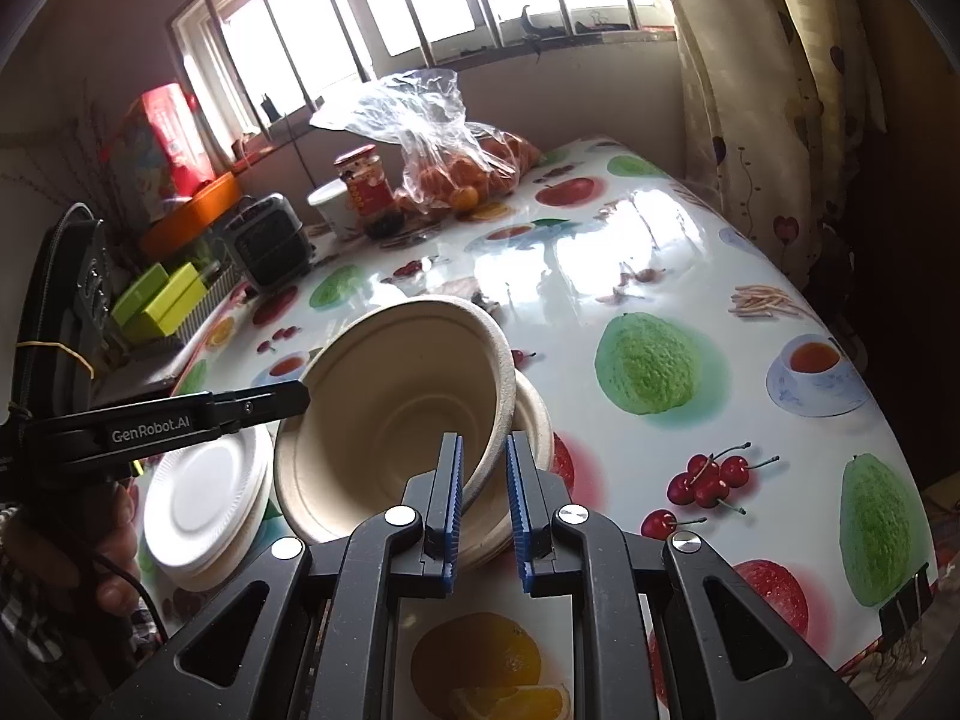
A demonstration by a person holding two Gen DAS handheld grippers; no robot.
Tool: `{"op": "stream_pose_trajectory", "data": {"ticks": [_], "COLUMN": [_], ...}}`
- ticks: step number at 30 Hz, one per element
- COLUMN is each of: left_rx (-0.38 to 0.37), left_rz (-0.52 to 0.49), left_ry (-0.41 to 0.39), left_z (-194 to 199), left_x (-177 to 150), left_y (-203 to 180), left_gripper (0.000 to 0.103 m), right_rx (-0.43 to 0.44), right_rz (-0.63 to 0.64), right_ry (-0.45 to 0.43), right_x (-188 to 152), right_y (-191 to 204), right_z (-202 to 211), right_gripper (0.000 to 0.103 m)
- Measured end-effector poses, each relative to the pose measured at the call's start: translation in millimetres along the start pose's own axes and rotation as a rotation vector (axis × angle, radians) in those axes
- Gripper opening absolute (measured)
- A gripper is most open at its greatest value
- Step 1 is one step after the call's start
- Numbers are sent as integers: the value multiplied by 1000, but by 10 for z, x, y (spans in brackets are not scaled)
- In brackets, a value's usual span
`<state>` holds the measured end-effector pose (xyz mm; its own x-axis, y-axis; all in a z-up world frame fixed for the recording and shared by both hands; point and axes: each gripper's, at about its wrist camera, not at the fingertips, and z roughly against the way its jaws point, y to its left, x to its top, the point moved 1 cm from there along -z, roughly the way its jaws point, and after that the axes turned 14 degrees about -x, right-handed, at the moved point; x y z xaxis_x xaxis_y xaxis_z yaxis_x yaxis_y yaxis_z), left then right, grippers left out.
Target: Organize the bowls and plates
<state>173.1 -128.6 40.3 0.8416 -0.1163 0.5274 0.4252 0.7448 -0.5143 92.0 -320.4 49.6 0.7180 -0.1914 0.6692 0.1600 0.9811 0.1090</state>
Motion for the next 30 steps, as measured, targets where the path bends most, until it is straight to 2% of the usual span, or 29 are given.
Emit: {"op": "stream_pose_trajectory", "data": {"ticks": [30], "left_rx": [14], "left_rz": [16], "left_ry": [44], "left_z": [-158], "left_x": [-39], "left_y": [63], "left_gripper": [7], "right_rx": [-5], "right_rz": [-21], "right_ry": [37], "right_x": [-71], "right_y": [-59], "right_z": [-138], "right_gripper": [15]}}
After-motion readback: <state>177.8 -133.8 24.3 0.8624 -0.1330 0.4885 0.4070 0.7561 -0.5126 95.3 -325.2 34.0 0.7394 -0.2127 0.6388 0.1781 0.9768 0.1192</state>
